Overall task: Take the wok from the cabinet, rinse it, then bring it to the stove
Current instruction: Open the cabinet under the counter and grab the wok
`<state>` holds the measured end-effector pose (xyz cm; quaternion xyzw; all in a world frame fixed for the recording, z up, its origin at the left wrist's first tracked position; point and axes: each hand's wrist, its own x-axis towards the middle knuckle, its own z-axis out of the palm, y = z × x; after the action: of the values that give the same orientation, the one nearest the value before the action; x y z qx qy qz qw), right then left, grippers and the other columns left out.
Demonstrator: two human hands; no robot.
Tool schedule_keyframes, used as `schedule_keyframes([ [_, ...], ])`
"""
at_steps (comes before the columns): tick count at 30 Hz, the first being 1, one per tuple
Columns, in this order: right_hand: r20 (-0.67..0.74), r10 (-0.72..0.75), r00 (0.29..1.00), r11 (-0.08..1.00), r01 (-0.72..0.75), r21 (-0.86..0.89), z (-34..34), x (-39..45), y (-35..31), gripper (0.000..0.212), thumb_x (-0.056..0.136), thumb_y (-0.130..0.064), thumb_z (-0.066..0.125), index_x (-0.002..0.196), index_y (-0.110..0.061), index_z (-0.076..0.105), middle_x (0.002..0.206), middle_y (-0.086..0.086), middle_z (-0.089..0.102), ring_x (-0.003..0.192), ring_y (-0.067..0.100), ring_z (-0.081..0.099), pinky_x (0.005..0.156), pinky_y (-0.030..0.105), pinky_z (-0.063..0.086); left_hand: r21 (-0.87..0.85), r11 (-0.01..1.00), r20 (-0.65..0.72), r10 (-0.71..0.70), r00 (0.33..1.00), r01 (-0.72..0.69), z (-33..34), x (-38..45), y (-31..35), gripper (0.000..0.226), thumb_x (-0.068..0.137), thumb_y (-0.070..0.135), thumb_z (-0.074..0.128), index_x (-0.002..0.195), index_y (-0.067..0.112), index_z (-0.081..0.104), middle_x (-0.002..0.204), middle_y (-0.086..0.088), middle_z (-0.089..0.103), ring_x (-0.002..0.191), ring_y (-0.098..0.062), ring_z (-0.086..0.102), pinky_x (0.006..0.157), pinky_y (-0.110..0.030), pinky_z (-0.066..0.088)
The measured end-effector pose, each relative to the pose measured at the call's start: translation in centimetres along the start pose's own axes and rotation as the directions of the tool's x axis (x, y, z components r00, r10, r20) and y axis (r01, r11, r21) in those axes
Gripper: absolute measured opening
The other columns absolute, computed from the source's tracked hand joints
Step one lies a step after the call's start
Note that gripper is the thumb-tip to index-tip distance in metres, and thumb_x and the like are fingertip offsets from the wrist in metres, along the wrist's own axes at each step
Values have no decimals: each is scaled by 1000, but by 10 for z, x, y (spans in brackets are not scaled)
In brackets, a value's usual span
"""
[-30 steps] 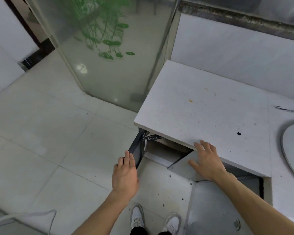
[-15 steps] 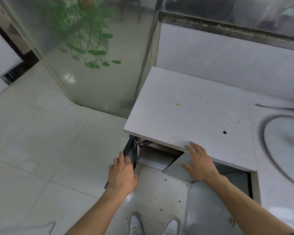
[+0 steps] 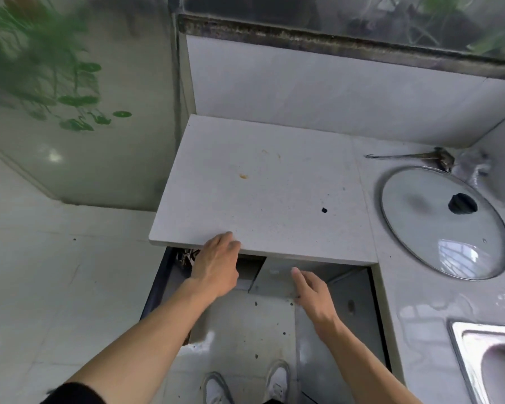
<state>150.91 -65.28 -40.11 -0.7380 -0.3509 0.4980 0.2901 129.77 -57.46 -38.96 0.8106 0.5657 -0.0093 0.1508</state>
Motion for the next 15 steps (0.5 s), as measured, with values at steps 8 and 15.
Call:
schedule_keyframes([
  [8,247,280,928,410,-348,843,14,35,23,78,95,-66,28,142,-4,40,134,19,54,126,34,51,109,48,39,-56,998,98,23,995,-18,0,3,-3,64,80,0,56,138,14,35,155,-6,15,142,-24,14,114,-30,19],
  [15,308,300,903,56,-339,939,20,63,2,87,93,-70,25,152,-6,19,155,20,30,142,35,32,117,46,27,-43,999,161,-1,987,8,-5,11,-4,57,75,4,58,129,14,44,147,-2,25,130,-22,24,104,-30,38],
])
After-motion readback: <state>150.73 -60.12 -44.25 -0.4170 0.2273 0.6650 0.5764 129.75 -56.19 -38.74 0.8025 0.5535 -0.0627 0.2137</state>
